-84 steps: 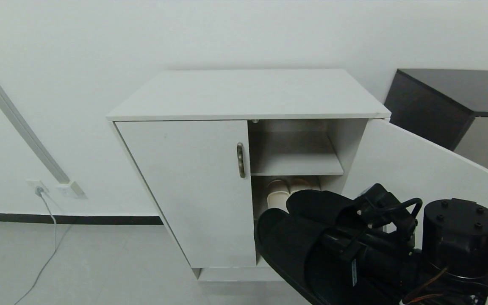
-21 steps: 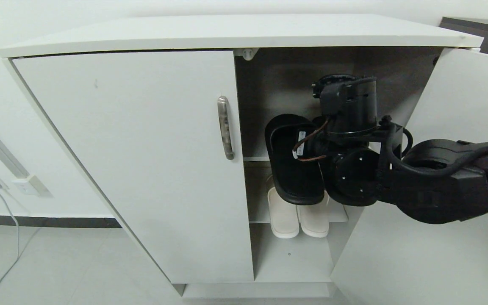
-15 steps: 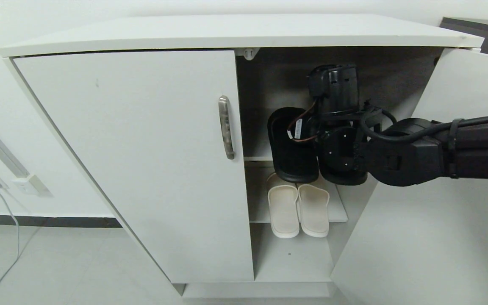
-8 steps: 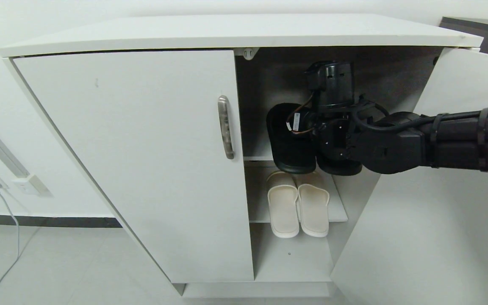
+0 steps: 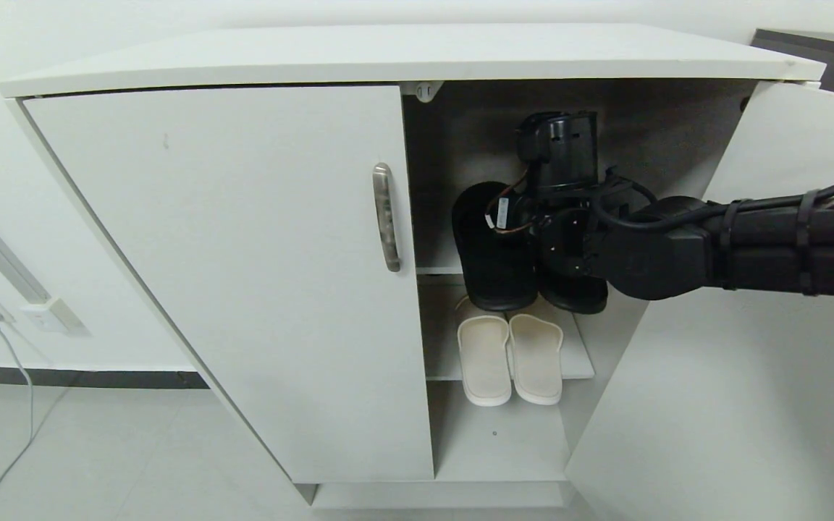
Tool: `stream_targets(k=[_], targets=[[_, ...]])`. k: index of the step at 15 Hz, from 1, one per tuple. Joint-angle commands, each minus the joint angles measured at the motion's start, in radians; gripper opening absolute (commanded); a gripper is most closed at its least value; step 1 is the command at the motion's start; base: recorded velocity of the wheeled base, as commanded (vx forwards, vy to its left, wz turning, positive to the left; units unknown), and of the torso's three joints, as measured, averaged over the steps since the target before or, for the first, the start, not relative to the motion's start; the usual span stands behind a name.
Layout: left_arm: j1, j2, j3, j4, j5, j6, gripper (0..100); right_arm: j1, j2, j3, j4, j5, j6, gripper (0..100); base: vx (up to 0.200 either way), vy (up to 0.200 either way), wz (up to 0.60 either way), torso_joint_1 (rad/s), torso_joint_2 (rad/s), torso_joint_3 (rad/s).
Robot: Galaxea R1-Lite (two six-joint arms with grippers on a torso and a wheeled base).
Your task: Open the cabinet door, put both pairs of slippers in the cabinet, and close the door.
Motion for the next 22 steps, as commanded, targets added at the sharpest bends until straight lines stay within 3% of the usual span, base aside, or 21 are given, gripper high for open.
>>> stream_targets(k=[1,5,9,13,14,16,19,20,22], targets=[[0.001,0.001,0.000,0.000,0.000,-0.001,0,-0.001,0.000,0.005,0.002,0.000,0.000,100,0.000,0.000,0.00,0.000,0.00,0.000],[0.001,0.001,0.000,0.000,0.000,-0.001,0,0.011,-0.049,0.058,0.002,-0.003,0.003,100,0.000,0.000,0.00,0.000,0.00,0.000],[0.001,0.001,0.000,0.000,0.000,-0.001,0,0.071,-0.173,0.204,-0.005,-0.009,0.006,100,0.000,0.000,0.00,0.000,0.00,0.000],[0.001,0.001,0.000,0.000,0.000,-0.001,0,0.200,-0.369,0.433,-0.015,-0.009,0.026,100,0.000,0.000,0.00,0.000,0.00,0.000],[0.001,0.001,0.000,0.000,0.000,-0.001,0,0.203,-0.374,0.437,-0.015,-0.009,0.026,100,0.000,0.000,0.00,0.000,0.00,0.000],[0.001,0.001,0.000,0.000,0.002,-0.001,0,0.278,-0.483,0.621,-0.100,0.000,0.026,100,0.000,0.000,0.00,0.000,0.00,0.000],[0.001,0.001,0.000,0.000,0.002,-0.003,0,0.304,-0.541,0.816,-0.216,0.077,0.023,100,0.000,0.000,0.00,0.000,0.00,0.000],[0.001,0.001,0.000,0.000,0.002,-0.003,0,0.304,-0.547,0.865,-0.255,0.103,0.023,0,0.000,0.000,0.00,0.000,0.00,0.000],[0.001,0.001,0.000,0.000,0.002,-0.003,0,0.304,-0.538,0.913,-0.310,0.107,0.014,0,0.000,0.000,0.00,0.000,0.00,0.000]])
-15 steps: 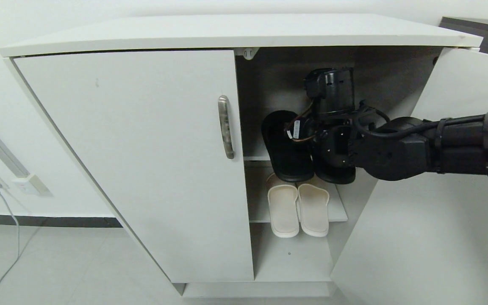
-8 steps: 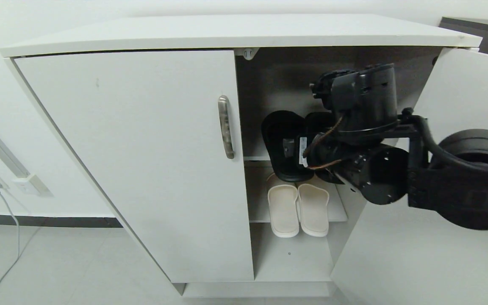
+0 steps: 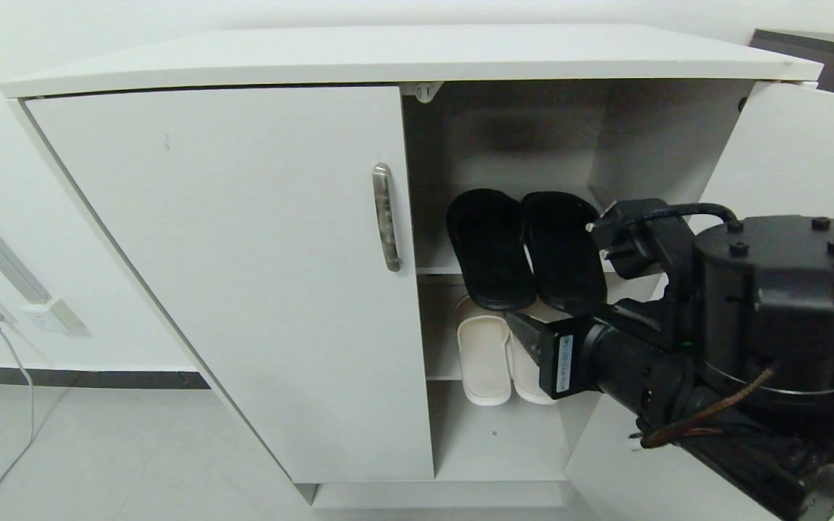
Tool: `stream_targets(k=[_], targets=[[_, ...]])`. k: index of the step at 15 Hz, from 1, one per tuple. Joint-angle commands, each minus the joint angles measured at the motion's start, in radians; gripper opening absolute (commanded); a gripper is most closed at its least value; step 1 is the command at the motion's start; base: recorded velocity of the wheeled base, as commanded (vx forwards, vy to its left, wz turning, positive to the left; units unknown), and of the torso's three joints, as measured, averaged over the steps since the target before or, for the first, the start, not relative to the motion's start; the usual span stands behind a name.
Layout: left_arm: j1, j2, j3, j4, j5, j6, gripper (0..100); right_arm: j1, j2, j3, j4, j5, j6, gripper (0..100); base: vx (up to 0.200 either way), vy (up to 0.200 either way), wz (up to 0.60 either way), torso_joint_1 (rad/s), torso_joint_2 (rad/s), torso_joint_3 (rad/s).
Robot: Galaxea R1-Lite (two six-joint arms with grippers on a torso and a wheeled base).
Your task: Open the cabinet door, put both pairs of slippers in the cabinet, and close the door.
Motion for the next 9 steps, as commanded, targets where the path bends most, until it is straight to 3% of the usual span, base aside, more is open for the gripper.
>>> stream_targets(k=[1,9], targets=[[0.000,0.001,0.000,0.000,0.001,-0.001,0,0.008,-0.019,0.050,-0.016,0.007,-0.008,0,0.000,0.000,0.00,0.000,0.00,0.000],[0.000,0.001,0.000,0.000,0.001,-0.001,0,0.009,0.006,0.067,-0.019,0.007,-0.011,0,0.000,0.000,0.00,0.000,0.00,0.000]])
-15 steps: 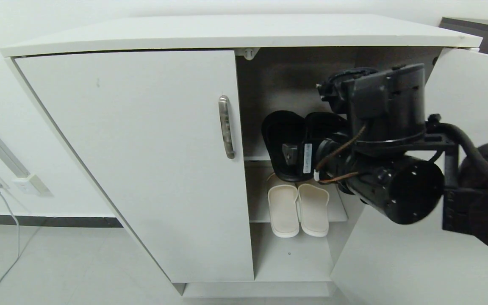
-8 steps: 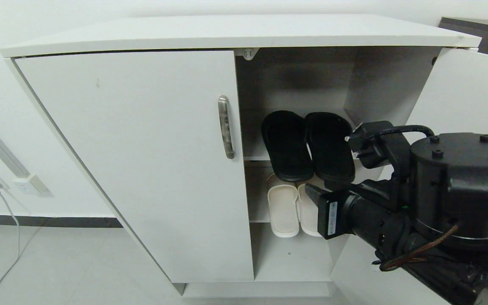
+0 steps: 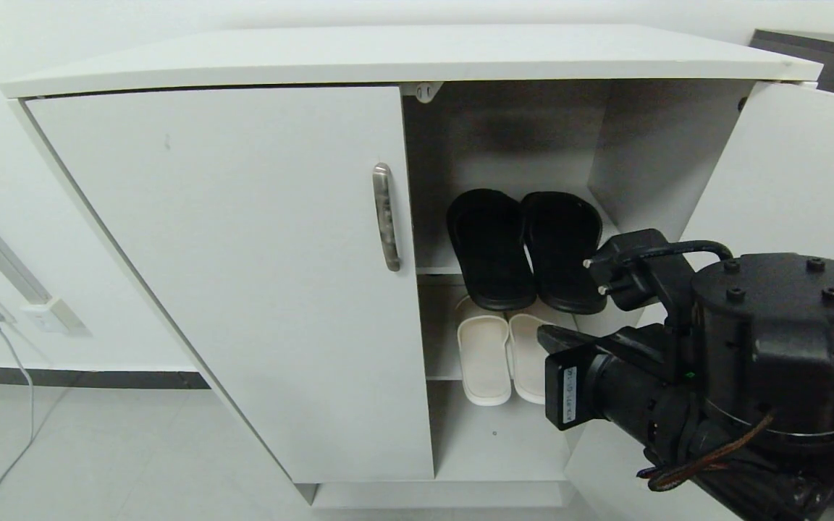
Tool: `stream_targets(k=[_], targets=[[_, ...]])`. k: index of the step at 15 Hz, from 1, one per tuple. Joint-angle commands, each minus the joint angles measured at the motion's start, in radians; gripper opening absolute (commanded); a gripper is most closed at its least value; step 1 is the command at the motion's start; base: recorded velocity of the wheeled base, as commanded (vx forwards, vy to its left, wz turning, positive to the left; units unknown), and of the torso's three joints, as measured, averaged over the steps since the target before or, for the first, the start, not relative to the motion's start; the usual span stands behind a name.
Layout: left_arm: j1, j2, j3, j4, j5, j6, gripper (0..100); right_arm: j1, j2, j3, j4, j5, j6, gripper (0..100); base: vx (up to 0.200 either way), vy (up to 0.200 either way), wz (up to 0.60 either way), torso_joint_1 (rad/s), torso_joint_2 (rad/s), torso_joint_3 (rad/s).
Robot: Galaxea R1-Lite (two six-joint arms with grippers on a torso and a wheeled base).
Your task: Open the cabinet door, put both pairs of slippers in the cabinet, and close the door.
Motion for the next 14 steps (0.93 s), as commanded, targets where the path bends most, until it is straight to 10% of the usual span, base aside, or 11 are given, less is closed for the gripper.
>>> stream_targets(k=[1,14], targets=[[0.000,0.001,0.000,0.000,0.000,-0.001,0,0.000,0.014,0.002,-0.002,-0.001,0.000,0,0.000,0.000,0.00,0.000,0.00,0.000],[0.000,0.001,0.000,0.000,0.000,-0.002,0,-0.004,0.039,0.019,-0.031,-0.004,0.000,0,-0.154,0.000,0.00,0.004,0.00,0.002]])
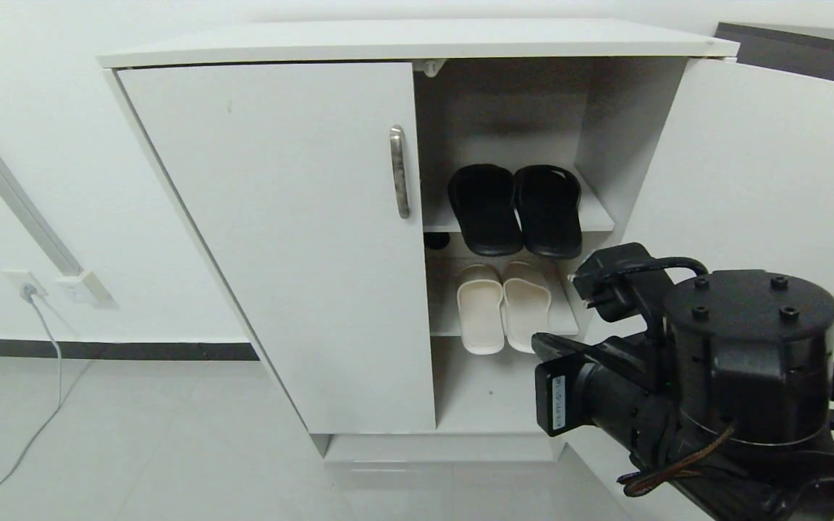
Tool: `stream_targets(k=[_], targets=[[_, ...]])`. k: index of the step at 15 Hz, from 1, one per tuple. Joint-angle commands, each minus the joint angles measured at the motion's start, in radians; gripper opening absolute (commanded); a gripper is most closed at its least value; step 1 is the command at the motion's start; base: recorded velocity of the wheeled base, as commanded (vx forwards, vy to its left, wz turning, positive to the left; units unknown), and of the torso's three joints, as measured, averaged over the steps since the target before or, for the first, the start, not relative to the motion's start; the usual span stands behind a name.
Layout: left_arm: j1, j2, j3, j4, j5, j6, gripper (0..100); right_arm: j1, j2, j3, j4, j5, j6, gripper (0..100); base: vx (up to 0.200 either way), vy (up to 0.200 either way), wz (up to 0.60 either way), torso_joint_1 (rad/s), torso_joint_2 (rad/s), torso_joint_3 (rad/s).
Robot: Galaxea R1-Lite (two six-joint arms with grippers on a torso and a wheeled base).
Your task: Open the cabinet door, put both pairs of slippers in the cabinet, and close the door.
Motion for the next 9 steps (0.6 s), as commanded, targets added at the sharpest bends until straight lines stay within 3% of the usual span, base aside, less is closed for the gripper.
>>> stream_targets(k=[1,7,9], targets=[[0.001,0.001,0.000,0.000,0.000,-0.002,0,-0.001,0.005,0.008,0.000,0.000,0.000,0,-0.200,0.000,0.00,0.002,0.01,0.002],[0.001,0.001,0.000,0.000,0.002,-0.002,0,-0.022,0.021,0.059,-0.104,0.004,-0.052,0,-0.200,0.000,0.00,-0.002,0.00,0.002],[0.001,0.001,0.000,0.000,0.002,-0.003,0,-0.027,0.028,0.063,-0.114,0.004,-0.060,0,0.000,0.000,0.00,0.000,0.00,0.000]])
